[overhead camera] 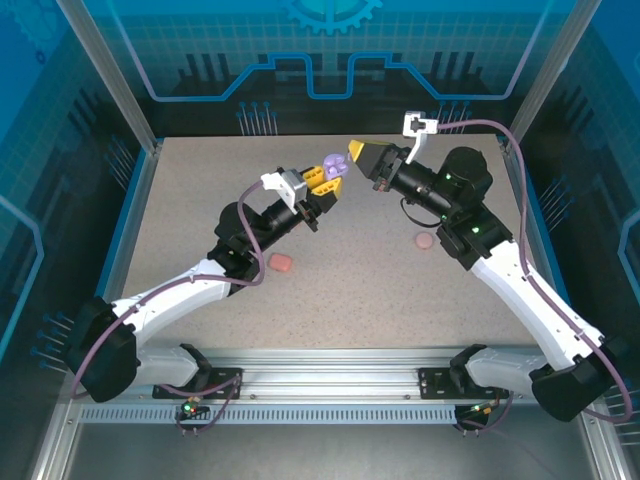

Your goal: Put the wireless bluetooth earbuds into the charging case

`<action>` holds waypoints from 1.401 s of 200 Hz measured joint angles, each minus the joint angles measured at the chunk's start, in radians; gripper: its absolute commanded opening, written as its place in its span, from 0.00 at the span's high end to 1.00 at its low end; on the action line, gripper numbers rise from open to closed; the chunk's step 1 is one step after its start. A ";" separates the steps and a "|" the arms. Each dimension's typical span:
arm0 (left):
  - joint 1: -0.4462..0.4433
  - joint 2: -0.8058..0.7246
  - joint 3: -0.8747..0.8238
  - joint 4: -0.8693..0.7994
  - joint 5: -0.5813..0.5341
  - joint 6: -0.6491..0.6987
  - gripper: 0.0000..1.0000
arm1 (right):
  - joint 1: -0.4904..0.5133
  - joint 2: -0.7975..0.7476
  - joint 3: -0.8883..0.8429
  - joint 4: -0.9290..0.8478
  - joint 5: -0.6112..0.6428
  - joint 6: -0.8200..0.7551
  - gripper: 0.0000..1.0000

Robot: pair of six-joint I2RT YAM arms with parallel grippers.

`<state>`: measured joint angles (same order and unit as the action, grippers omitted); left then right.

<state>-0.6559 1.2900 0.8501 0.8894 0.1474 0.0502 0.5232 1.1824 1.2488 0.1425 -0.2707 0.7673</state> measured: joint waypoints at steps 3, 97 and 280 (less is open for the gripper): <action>0.000 0.000 0.000 0.000 0.000 0.000 1.00 | 0.000 0.002 0.000 0.000 0.000 0.000 0.87; 0.000 0.000 0.000 0.013 0.000 0.001 1.00 | 0.015 0.009 -0.035 0.008 -0.004 0.019 0.88; -0.002 0.014 0.008 0.005 -0.001 0.002 1.00 | 0.016 0.005 -0.059 -0.008 -0.015 0.016 0.79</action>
<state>-0.6575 1.3045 0.8581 0.8944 0.1463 0.0517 0.5392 1.1877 1.1896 0.1345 -0.2859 0.7830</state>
